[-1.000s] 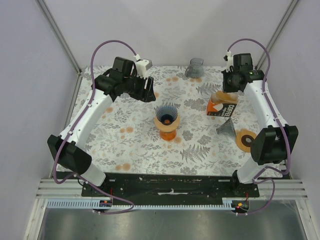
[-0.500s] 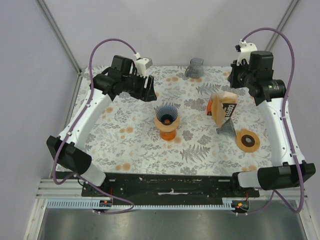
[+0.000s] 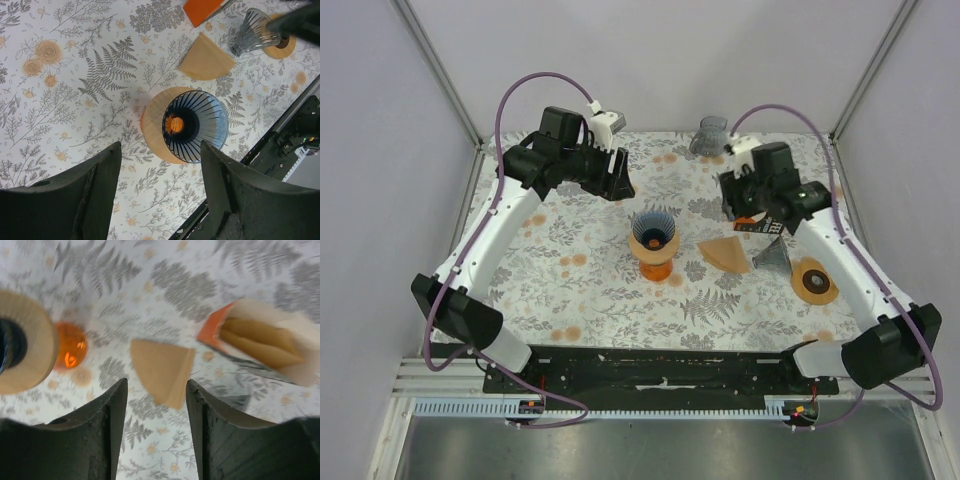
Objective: Place the coffee filter in the dripper
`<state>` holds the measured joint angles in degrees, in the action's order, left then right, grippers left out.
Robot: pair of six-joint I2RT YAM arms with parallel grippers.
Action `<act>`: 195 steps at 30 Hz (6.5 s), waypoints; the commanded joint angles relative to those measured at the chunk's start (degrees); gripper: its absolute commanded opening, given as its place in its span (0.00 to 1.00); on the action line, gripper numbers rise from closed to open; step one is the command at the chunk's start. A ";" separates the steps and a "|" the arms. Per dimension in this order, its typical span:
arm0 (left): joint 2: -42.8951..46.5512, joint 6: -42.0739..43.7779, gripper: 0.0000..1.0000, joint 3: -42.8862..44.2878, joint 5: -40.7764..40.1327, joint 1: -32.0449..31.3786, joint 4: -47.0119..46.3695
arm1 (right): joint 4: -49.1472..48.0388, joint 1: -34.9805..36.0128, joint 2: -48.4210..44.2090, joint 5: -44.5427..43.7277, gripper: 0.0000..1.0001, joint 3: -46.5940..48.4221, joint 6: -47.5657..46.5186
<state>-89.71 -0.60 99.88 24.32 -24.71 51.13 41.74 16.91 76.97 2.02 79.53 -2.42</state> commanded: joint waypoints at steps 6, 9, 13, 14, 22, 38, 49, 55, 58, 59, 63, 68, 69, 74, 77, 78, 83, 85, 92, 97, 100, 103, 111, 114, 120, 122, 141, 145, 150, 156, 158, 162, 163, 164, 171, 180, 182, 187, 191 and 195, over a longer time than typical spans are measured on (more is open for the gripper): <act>2.87 2.89 0.70 0.58 1.00 0.45 0.46 | -7.09 9.63 3.09 -1.66 0.68 -15.27 -0.57; 3.05 2.89 0.71 0.67 1.26 0.36 0.46 | -9.91 14.63 5.29 -7.80 0.69 -17.73 -2.15; 3.75 3.24 0.70 0.32 0.91 0.45 0.46 | -12.20 17.72 9.24 -14.93 0.70 -19.93 -2.60; 3.93 3.32 0.71 0.32 0.82 0.45 0.37 | -12.73 17.72 10.56 -15.81 0.69 -20.11 -2.59; 4.46 3.85 0.71 0.14 0.73 0.45 0.46 | -13.78 18.51 17.42 -22.85 0.65 -19.23 -2.94; 4.55 4.12 0.70 0.41 0.73 0.54 0.46 | -17.39 18.43 23.40 -31.02 0.24 -17.56 -4.88; 4.90 4.12 0.70 0.76 0.12 0.54 0.46 | -17.39 16.67 15.24 -32.70 0.00 -18.18 -2.86; 4.98 4.12 0.71 0.94 0.03 0.54 0.46 | -9.50 15.62 7.51 -27.78 0.00 -13.62 1.61; 4.90 4.64 0.72 1.37 1.52 0.36 0.81 | -5.54 15.09 3.20 -24.53 0.00 -10.11 4.78; 4.90 4.73 0.74 1.81 2.74 0.36 1.07 | -4.65 15.00 1.71 -23.74 0.00 -9.05 5.48; 4.81 4.82 0.84 3.65 5.13 -0.86 1.16 | -1.05 15.00 -1.99 -20.66 0.00 -3.08 8.82; 2.80 5.61 0.89 6.99 -2.76 -10.34 -0.07 | -1.39 15.17 -5.07 -14.43 0.00 1.15 14.53; 2.00 5.61 0.90 8.22 -4.44 -12.10 -0.50 | -2.18 15.35 -5.60 -13.46 0.00 1.33 15.59; -3.35 5.09 0.92 13.23 -12.26 -19.14 -1.83 | -4.64 16.40 -7.18 -10.64 0.00 1.86 19.11; -6.25 4.03 0.92 14.91 -15.78 -21.95 -2.44 | -4.73 17.19 -7.71 -10.11 0.00 2.12 19.90; -6.96 3.68 0.93 14.91 -17.18 -22.57 -2.88 | -4.82 17.54 -7.89 -9.93 0.00 2.12 20.08; -10.13 1.92 0.93 15.26 -20.45 -24.24 -4.29 | -5.08 18.25 -8.50 -8.70 0.00 2.04 20.34; -11.01 2.01 0.93 15.52 -21.58 -24.33 -4.38 | -5.35 18.34 -8.94 -7.74 0.00 1.77 20.26; -10.49 2.62 0.38 13.60 -27.75 -24.25 -5.69 | -5.79 18.25 -10.08 -7.20 0.00 0.72 18.77; -8.47 1.31 0.02 10.96 -26.16 -24.24 -6.40 | -6.05 18.16 -10.09 -9.49 0.00 0.98 17.80; -7.67 -0.87 0.02 10.17 -26.16 -24.07 -6.57 | -7.28 18.16 -9.47 -9.32 0.00 1.07 17.97; -6.97 -4.14 0.02 10.86 -26.60 -24.24 -7.01 | -12.10 18.25 -7.45 -5.46 0.35 0.19 20.95; -4.51 -4.23 0.02 11.22 -29.67 -25.74 -6.75 | -17.47 18.43 -5.07 -8.78 0.47 -1.39 23.33; -4.42 -3.71 0.02 11.13 -31.52 -25.83 -6.75 | -19.14 18.43 -4.99 -12.11 0.45 -2.97 23.16; -3.81 -2.39 0.02 10.69 -34.77 -25.74 -6.92 | -20.82 18.34 -6.13 -22.93 0.24 -6.84 21.75; -3.80 -1.69 0.02 10.60 -36.09 -25.83 -7.10 | -20.91 18.43 -6.13 -23.47 0.15 -7.10 21.66; -4.07 -0.90 0.02 12.10 -35.30 -25.74 -7.10 | -30.85 18.34 -4.99 -10.70 0.31 -10.71 20.69; -3.10 3.40 0.02 9.91 -38.46 -25.74 -7.01 | -28.38 18.34 -7.26 -17.74 0.07 -10.88 19.47; -2.14 6.66 0.02 6.65 -41.80 -25.65 -6.58 | -23.91 17.81 -7.89 -16.80 0.00 -8.35 16.13; -0.73 8.42 0.16 7.96 -36.90 -25.65 -3.86 | -10.03 17.37 -1.04 -8.98 0.00 1.93 14.72; -0.20 8.86 0.53 9.54 -34.61 -25.57 -1.40 | -5.11 16.93 0.98 -4.94 0.00 5.36 14.63; 2.17 9.21 0.79 11.39 -30.47 -24.95 2.30 | 3.68 15.79 5.11 4.37 0.00 11.43 14.19; 2.69 9.39 0.82 11.31 -30.03 -24.77 2.74 | 5.44 15.79 6.34 6.48 0.00 12.92 14.02; 3.31 9.56 0.84 11.22 -29.77 -24.60 3.00 | 7.11 15.79 7.57 9.20 0.00 14.33 13.76; 4.46 7.29 0.87 7.18 -26.96 -20.74 3.01 | 15.39 16.58 16.01 16.79 0.00 21.19 12.79; 1.47 2.27 0.86 3.14 -20.89 -17.04 0.46 | 19.96 19.56 24.36 13.36 0.00 28.48 12.35; 0.86 1.57 0.85 2.26 -20.01 -16.86 0.11 | 20.58 20.01 25.51 12.75 0.00 29.45 12.35; -0.38 1.74 0.69 -0.46 -21.50 -16.16 -0.68 | 20.49 20.10 27.09 12.39 0.00 29.81 12.08; -0.46 1.66 0.44 -2.66 -22.12 -14.41 -1.65 | 20.14 20.18 27.27 11.95 0.03 29.99 11.65; -0.46 1.83 0.29 -4.42 -21.42 -13.88 -2.35 | 18.91 20.27 27.27 11.86 0.08 30.60 11.03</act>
<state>-89.91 2.26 96.75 2.07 -39.33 51.83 61.49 36.80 104.42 14.24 106.98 10.13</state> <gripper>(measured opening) 0.356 0.055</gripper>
